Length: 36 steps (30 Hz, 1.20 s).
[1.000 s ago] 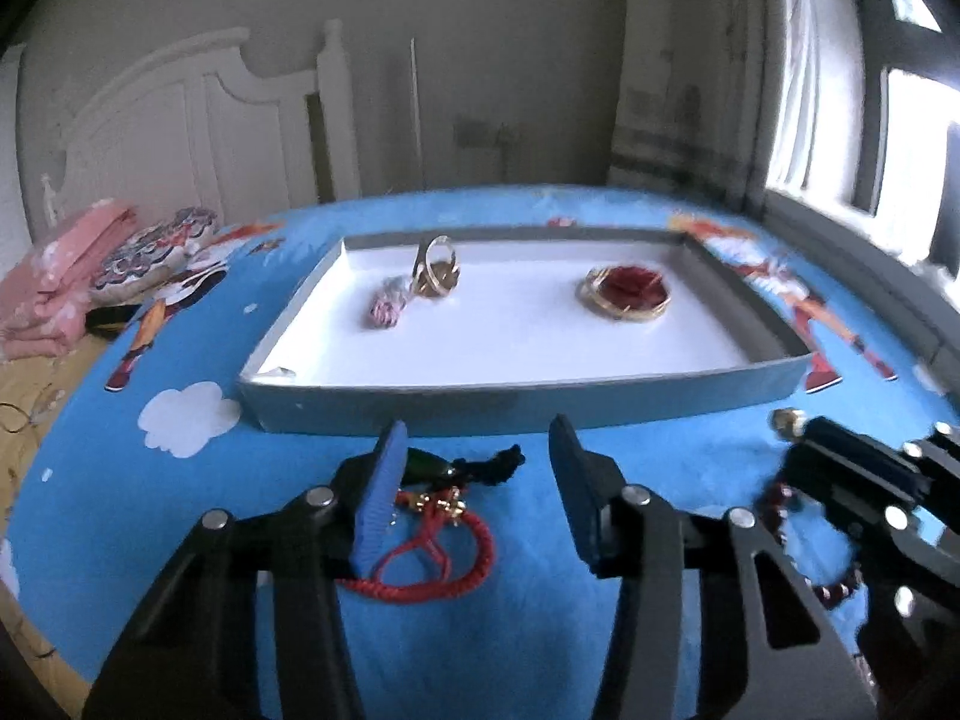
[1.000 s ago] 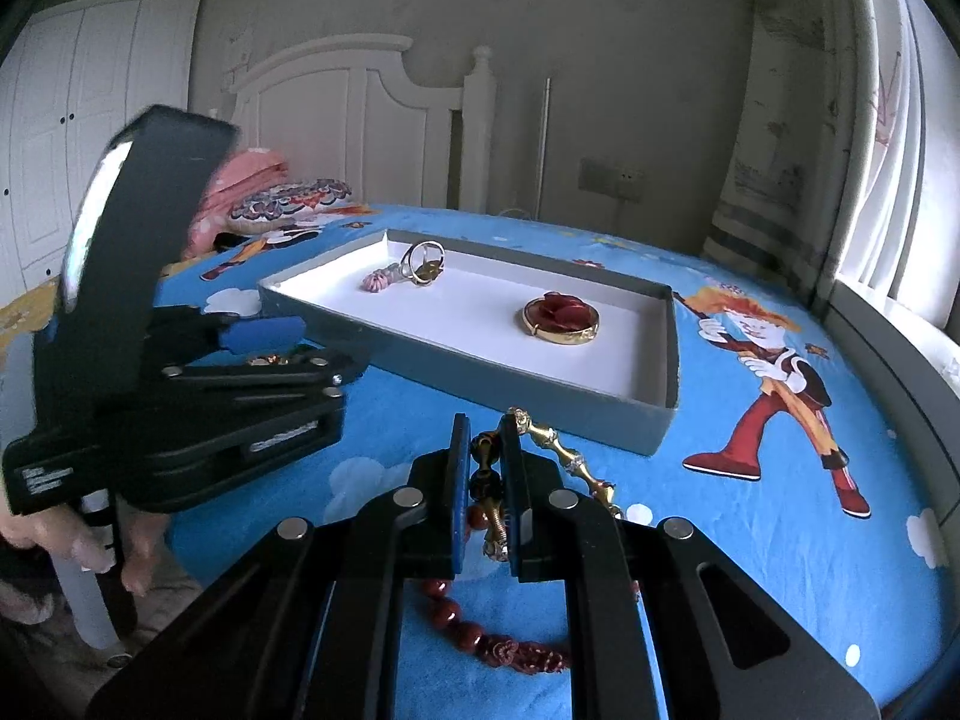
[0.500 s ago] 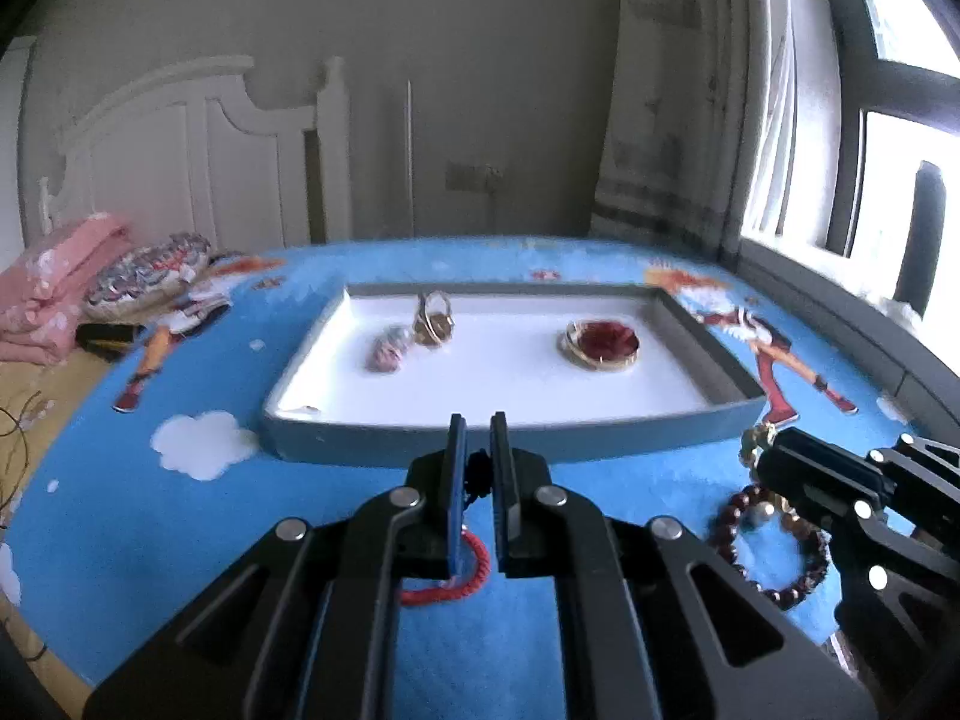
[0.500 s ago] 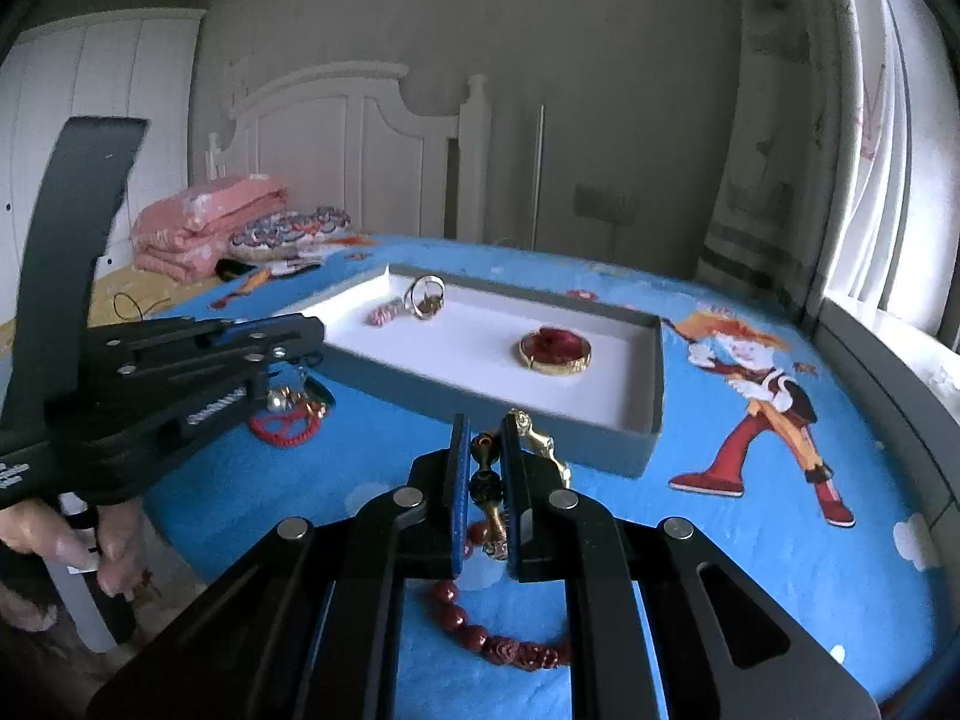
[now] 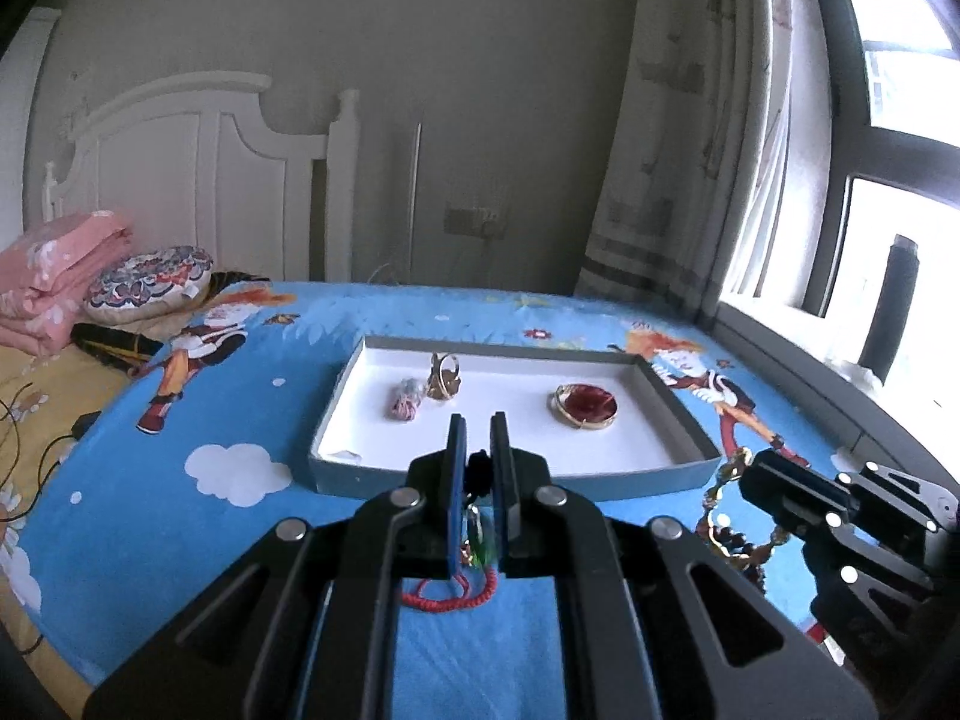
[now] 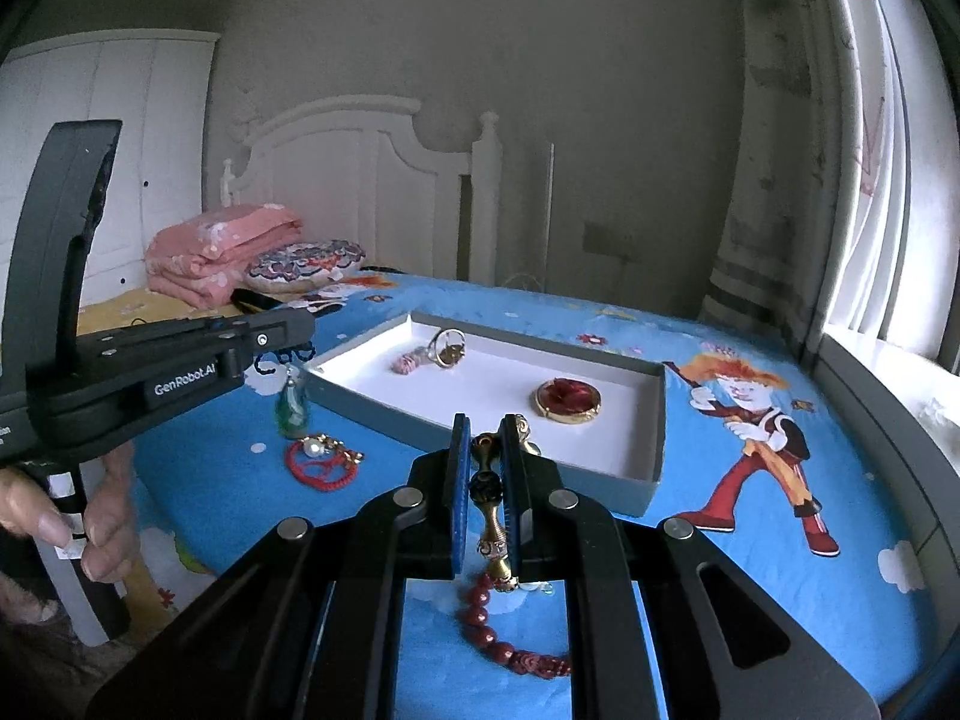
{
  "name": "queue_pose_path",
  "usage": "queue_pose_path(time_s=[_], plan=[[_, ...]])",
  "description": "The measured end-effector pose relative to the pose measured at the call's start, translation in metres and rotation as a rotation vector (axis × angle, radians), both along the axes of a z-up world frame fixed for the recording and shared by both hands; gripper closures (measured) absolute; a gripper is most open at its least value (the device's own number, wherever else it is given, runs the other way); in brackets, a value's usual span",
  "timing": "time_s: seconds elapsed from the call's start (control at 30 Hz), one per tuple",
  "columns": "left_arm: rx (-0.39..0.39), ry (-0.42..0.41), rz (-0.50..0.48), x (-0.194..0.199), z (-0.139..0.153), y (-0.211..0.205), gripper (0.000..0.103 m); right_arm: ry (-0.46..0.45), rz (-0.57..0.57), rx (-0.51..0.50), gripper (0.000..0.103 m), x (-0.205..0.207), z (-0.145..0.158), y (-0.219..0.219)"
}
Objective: Organize jewelry
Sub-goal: 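Carry the bracelet and pendant into the white tray and open both tools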
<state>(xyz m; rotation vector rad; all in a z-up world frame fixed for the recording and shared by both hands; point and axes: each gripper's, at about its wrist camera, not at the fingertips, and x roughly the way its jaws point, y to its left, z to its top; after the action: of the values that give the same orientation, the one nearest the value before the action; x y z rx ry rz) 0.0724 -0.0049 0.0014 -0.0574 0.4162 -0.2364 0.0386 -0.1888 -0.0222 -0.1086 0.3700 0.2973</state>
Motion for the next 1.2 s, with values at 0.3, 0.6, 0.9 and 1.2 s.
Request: queue_pose_path(time_s=[0.3, 0.6, 0.9, 1.2], plan=[[0.006, -0.044, -0.005, -0.018, 0.009, 0.007, 0.095, -0.010, 0.019, 0.008, 0.092, -0.012, 0.005, 0.004], [0.018, -0.096, -0.026, -0.044, -0.002, 0.009, 0.095, -0.031, 0.048, -0.001, 0.092, -0.027, 0.011, 0.011], [0.032, -0.092, -0.016, -0.045, -0.009, 0.001, 0.095, -0.003, 0.015, 0.012, 0.092, -0.009, 0.008, 0.010], [0.032, -0.055, 0.004, -0.004, -0.001, -0.011, 0.095, 0.016, -0.035, -0.001, 0.092, 0.037, 0.016, 0.010]])
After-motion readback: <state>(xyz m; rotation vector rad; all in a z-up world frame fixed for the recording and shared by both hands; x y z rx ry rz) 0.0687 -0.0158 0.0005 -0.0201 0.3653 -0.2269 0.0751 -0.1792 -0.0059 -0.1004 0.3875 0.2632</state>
